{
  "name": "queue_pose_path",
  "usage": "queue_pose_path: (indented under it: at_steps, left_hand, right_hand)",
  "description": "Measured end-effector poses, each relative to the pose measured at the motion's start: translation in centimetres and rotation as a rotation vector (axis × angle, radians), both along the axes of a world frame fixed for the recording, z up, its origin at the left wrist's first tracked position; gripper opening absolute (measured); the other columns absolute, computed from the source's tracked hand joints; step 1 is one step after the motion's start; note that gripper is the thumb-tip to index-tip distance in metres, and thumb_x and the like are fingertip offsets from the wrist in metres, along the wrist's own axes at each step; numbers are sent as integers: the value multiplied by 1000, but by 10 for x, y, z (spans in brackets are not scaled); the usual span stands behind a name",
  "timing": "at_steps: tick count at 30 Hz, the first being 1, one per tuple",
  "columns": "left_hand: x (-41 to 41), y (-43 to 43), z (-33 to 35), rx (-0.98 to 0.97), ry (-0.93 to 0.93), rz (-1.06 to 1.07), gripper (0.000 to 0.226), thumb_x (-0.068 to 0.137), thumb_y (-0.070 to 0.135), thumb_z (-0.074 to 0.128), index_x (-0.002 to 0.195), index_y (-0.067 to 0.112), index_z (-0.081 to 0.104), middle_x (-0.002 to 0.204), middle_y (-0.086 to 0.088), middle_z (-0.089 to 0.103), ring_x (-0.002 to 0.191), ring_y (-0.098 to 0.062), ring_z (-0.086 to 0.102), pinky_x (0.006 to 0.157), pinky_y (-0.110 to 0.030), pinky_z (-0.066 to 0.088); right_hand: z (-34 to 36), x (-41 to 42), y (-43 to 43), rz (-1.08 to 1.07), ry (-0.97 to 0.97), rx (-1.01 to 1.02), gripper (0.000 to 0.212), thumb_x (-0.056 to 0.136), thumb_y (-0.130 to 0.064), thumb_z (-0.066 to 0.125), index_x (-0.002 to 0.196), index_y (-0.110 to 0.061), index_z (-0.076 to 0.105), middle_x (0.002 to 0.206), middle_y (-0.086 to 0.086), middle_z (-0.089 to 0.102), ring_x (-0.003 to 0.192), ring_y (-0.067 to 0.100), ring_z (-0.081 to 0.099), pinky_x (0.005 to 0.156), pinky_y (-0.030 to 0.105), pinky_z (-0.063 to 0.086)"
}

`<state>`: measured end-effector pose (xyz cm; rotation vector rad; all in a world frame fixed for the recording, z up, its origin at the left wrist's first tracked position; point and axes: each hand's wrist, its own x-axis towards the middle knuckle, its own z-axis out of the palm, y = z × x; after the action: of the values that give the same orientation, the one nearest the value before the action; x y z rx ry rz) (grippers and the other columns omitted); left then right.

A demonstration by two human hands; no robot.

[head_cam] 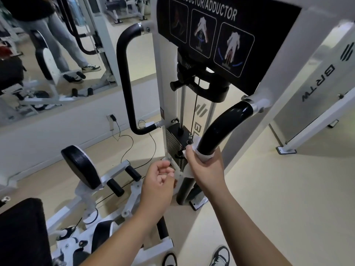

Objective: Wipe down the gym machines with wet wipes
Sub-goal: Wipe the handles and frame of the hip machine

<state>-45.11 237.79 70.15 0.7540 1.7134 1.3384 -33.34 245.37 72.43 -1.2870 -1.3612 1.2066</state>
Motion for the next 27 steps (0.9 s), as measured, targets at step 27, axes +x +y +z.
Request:
queue_pose_path:
  at_steps: [27]
  left_hand:
    - [16, 19, 17, 186, 291, -189, 30, 96, 5, 56, 88, 35, 58, 96, 4, 62, 88, -17, 60, 70, -31, 53]
  right_hand:
    - [19, 37, -5, -125, 82, -276, 26, 102, -19, 57, 82, -4, 66, 67, 7, 59, 66, 19, 54, 66, 33, 47]
